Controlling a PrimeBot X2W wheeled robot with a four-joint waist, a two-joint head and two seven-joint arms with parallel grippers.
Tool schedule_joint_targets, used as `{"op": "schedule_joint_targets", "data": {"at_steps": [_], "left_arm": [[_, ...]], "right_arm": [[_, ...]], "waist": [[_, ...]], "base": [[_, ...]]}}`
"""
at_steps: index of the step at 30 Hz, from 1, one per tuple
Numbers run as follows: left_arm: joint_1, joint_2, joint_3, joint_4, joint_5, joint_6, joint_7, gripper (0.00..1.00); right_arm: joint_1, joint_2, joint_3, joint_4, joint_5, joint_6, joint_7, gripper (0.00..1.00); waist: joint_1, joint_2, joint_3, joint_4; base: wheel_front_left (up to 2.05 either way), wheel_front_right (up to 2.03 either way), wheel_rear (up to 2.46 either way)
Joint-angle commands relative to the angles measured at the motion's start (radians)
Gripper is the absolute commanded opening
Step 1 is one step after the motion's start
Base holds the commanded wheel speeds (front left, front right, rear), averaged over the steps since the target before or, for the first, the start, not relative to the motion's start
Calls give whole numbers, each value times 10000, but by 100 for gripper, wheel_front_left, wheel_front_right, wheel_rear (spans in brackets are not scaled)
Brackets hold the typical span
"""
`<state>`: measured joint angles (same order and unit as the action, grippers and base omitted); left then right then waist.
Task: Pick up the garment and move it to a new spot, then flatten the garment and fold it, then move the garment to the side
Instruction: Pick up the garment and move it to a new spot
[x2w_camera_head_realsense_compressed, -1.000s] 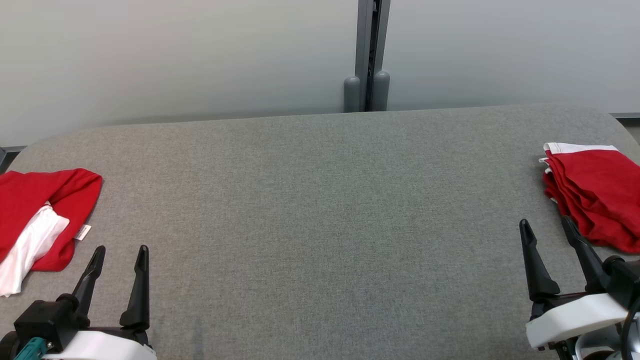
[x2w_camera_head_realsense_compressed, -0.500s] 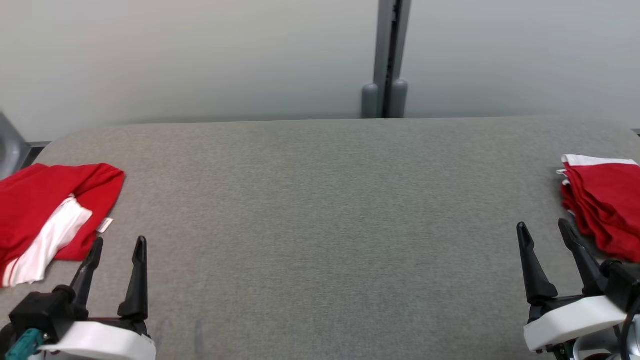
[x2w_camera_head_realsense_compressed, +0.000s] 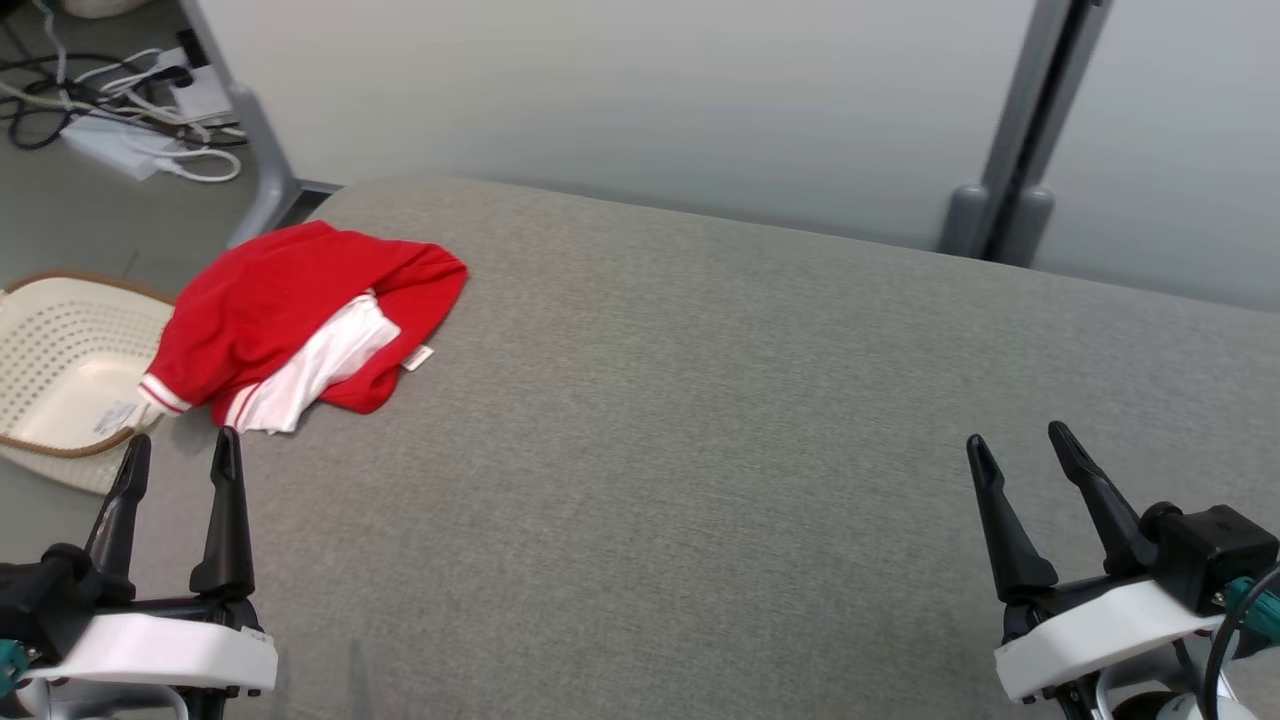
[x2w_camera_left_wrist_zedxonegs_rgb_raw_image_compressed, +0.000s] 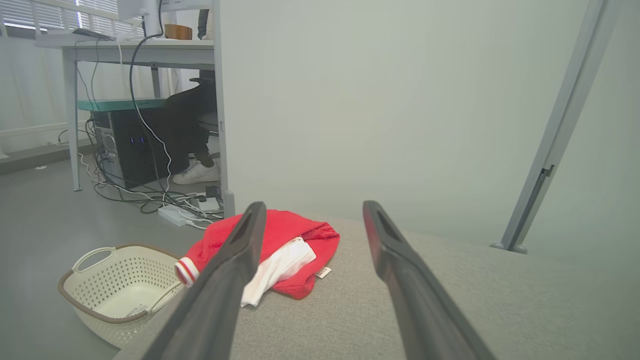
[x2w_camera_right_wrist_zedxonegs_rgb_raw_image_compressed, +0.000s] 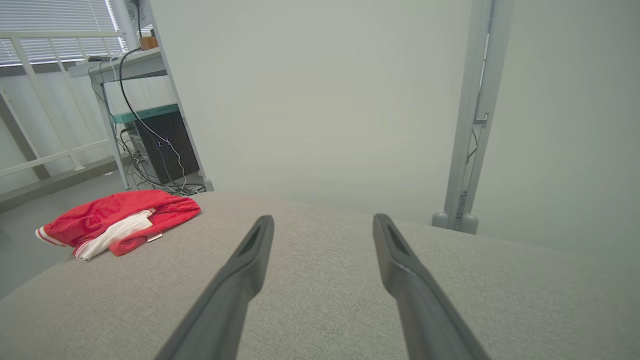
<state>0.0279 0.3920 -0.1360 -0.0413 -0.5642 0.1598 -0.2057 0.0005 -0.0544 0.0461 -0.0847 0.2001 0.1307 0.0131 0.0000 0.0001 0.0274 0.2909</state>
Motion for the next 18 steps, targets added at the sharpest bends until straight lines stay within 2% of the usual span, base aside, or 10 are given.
{"op": "schedule_joint_targets", "data": {"at_steps": [1, 7, 18], "left_arm": [[-261, -25, 78, 65, -67, -50, -106, 100], [-414, -104, 177, 345, -100, -121, -297, 100], [-539, -200, 133, 595, -9, -227, -432, 100]], "right_arm": [[-132, -21, 49, -63, 63, 3, 24, 100], [-163, -16, 313, 6, 137, 3, 83, 100], [-197, -99, 274, 3, 59, 3, 157, 100]], "waist": [[0, -1, 21, 852], [0, -1, -11, 1788], [0, -1, 93, 2244]], "base": [[0, 0, 0], [0, 0, 0], [0, 0, 0]]}}
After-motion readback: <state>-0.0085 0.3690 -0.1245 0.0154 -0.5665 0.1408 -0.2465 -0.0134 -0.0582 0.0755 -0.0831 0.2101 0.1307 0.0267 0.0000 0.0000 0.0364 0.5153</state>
